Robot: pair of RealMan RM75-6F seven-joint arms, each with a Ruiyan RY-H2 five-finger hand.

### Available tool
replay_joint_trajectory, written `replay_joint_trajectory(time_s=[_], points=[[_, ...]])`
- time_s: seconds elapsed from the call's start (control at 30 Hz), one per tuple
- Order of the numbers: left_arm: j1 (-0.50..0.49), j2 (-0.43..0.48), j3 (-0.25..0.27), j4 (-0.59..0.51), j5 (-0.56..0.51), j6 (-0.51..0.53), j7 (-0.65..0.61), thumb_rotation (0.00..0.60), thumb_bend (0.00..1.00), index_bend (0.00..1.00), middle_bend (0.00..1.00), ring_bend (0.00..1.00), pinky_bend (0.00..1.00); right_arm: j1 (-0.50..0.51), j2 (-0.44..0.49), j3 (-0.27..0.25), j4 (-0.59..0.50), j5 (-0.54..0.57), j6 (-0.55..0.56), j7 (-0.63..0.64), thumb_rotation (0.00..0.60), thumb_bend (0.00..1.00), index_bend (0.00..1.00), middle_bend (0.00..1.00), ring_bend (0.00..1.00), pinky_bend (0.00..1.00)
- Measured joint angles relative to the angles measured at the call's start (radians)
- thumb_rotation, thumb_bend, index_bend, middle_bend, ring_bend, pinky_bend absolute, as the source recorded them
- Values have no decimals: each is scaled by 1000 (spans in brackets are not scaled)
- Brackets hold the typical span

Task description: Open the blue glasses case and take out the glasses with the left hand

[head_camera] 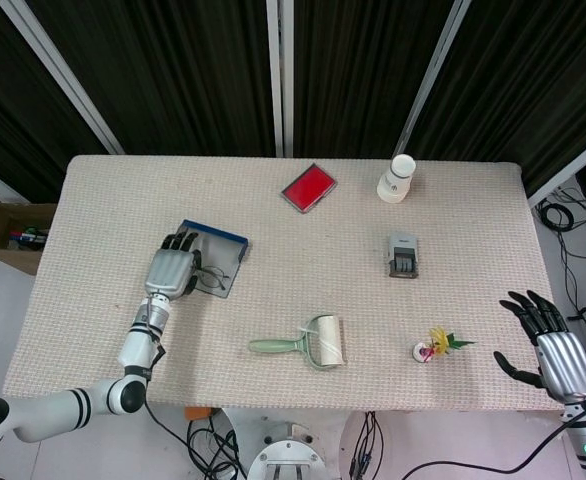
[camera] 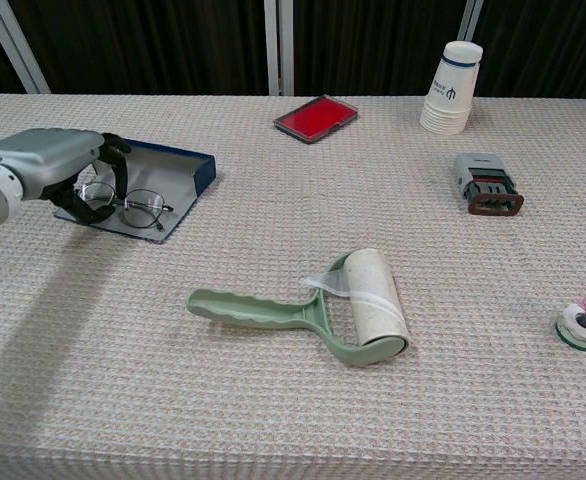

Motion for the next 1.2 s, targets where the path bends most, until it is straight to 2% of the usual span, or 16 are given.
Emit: replay_joint_trajectory(time_s=[0.33, 0.7, 0.93, 1.2], points=[[-5, -16, -6, 16, 2, -3, -14, 600, 420, 542, 118, 60, 107, -1, 1, 0, 1, 4, -1, 2, 600, 198, 180, 128, 0, 107], [8, 1, 1, -21, 40, 28, -35, 600, 535, 628, 180, 60, 110, 0, 2, -1, 1, 0, 0, 3, 600, 197, 180, 128, 0, 107], [48, 59, 31, -138, 100, 95, -40, 600, 532, 633, 187, 60, 110, 3, 5, 0, 1, -3, 0, 5, 600, 198, 180, 128, 0, 107], [130, 151, 127, -360, 218, 215, 7, 600, 523, 633, 190, 60, 110, 10, -3, -1, 9, -5, -12, 9, 600, 197, 179, 128, 0, 107]])
